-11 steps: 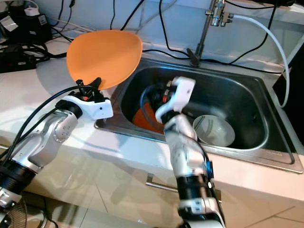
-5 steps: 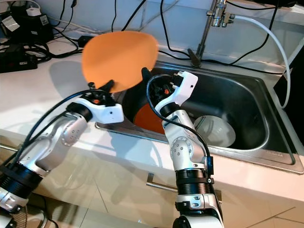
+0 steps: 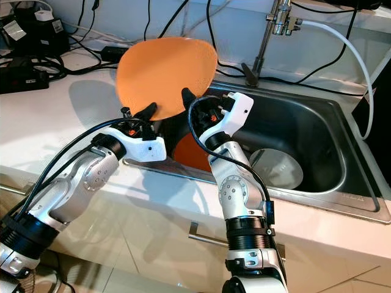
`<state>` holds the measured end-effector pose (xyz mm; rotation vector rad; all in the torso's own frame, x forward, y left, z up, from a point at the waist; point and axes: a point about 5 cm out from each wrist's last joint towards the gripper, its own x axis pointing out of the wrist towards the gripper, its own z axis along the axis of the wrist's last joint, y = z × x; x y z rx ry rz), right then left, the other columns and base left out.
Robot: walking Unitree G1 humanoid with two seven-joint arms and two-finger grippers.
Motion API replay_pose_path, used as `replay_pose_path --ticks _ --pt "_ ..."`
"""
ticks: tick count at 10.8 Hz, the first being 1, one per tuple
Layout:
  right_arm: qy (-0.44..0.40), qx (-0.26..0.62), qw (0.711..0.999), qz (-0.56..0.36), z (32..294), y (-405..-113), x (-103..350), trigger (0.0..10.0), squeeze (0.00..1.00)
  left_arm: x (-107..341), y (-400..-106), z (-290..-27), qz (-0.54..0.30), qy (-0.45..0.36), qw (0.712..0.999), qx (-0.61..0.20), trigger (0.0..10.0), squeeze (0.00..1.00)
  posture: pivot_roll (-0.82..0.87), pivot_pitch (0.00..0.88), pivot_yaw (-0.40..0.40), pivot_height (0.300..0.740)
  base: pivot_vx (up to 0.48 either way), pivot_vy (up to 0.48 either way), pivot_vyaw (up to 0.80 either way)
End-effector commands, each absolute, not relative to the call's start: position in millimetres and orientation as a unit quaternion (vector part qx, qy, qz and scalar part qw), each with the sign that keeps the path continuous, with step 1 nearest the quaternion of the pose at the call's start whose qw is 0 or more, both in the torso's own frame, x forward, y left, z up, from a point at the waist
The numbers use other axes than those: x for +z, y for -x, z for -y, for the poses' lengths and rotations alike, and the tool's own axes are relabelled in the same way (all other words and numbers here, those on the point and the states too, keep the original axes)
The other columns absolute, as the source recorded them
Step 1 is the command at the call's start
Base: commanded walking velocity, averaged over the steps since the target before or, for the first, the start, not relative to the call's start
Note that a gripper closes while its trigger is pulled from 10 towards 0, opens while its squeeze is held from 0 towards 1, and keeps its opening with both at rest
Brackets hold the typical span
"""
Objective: Kitchen organization
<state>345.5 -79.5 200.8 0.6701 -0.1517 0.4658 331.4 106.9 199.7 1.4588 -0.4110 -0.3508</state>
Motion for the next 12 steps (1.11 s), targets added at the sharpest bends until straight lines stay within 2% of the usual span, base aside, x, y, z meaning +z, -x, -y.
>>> replay_pose_path --ticks 1,2,3,4,12 --pt "-0.331 0.231 0.912 0.075 75.6 -348.0 207.6 10.0 0.0 208.9 -326.1 -99.1 0.217 -0.657 0.705 -0.155 10.0 0.0 0.26 0.0 -0.067 0.74 0.0 0.0 0.0" --pt "-0.335 0.228 0.911 0.075 75.5 -348.5 207.8 10.0 0.0 208.1 -324.8 -98.7 0.218 -0.657 0.704 -0.158 10.0 0.0 0.26 0.003 -0.068 0.74 0.0 0.0 0.0" --pt "-0.337 0.227 0.911 0.074 75.6 -349.1 208.2 1.6 0.0 206.6 -323.5 -98.9 0.218 -0.657 0.704 -0.161 10.0 0.0 0.26 0.007 -0.069 0.74 0.0 0.0 0.0" --pt "-0.344 0.225 0.909 0.074 75.9 -350.2 209.1 0.0 0.0 205.9 -322.5 -99.1 0.218 -0.657 0.703 -0.163 10.0 0.0 0.26 0.01 -0.07 0.74 0.0 0.0 0.0" --pt "-0.385 0.218 0.895 0.052 78.0 -355.7 208.3 0.0 0.0 207.8 -320.5 -99.1 0.244 -0.667 0.685 -0.161 10.0 0.0 0.26 0.022 -0.07 0.74 0.0 0.0 0.0"
